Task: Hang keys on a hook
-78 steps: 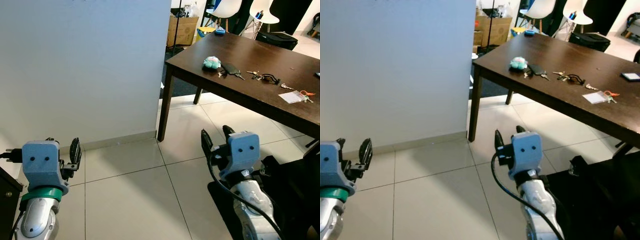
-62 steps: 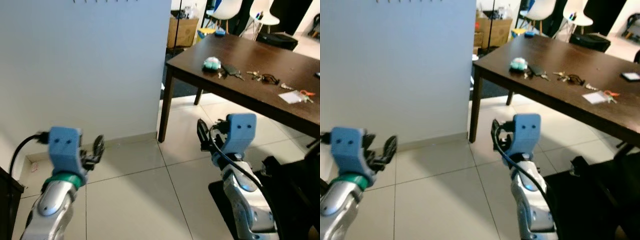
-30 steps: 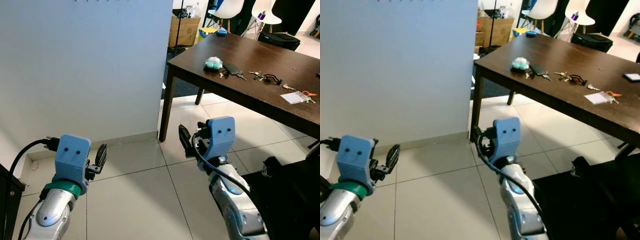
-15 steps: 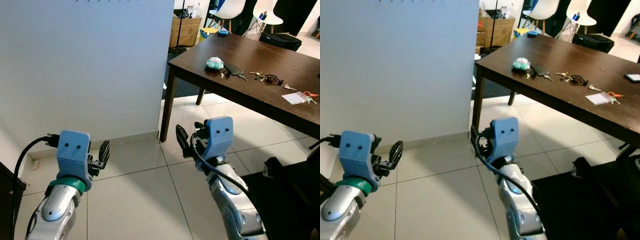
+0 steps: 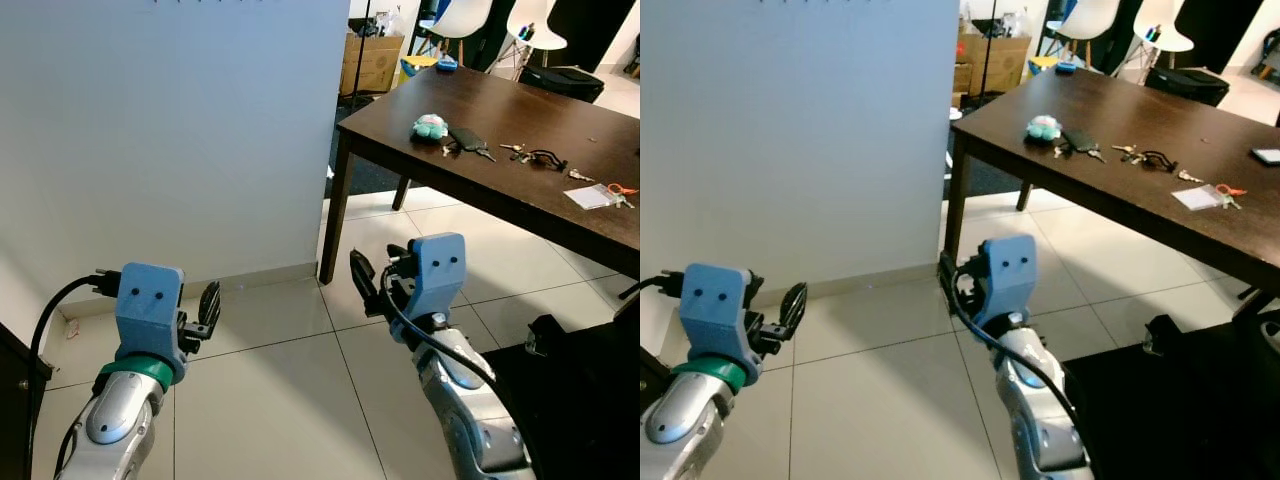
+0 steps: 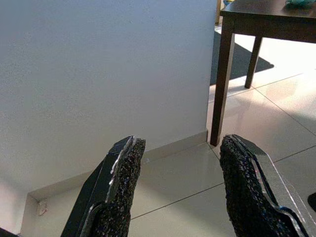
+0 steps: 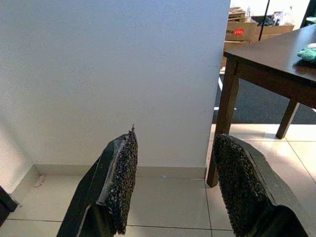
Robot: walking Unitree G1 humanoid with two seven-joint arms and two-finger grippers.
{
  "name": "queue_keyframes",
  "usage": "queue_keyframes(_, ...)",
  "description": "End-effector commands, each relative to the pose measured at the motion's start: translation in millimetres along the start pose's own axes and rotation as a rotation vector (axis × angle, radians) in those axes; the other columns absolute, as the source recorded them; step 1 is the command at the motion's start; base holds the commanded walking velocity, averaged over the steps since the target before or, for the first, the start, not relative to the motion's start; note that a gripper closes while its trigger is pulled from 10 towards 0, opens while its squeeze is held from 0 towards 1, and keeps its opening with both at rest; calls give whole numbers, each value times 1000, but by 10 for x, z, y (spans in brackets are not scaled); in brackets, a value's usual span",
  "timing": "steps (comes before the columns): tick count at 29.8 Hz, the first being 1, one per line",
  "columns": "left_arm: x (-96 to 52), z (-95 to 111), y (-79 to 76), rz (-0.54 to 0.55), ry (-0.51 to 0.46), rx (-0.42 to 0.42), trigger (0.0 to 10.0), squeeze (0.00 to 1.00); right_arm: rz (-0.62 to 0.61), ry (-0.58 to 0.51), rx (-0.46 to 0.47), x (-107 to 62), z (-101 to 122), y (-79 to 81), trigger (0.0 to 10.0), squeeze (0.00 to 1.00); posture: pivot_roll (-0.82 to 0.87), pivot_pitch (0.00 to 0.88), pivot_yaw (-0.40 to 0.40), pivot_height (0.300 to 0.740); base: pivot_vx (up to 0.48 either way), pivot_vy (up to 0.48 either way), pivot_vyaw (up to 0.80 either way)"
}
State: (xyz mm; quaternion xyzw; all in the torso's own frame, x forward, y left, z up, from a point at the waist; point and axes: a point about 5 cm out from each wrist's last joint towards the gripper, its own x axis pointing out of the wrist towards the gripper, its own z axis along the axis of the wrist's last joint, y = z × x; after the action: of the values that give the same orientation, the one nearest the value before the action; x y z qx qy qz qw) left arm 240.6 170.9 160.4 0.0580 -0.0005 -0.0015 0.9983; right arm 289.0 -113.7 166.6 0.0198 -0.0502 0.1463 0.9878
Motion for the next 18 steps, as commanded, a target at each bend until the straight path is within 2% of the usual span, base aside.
queue_keyframes(1,1,-15,-2,5,13,1,10000,0,5,9,11,5,-3,8,10000,0,-54,0,51,740,0,0,0)
queue_keyframes(5,22,2,2,28,4,-17,10000,0,5,19,47,-5,-21,7,10000,0,-55,0,55,740,0,0,-780)
queue_keyframes(18,38,32,-38,-10,-15,-24,10000,0,7,18,54,13,-23,11,10000,0,-51,0,59,740,0,0,-778)
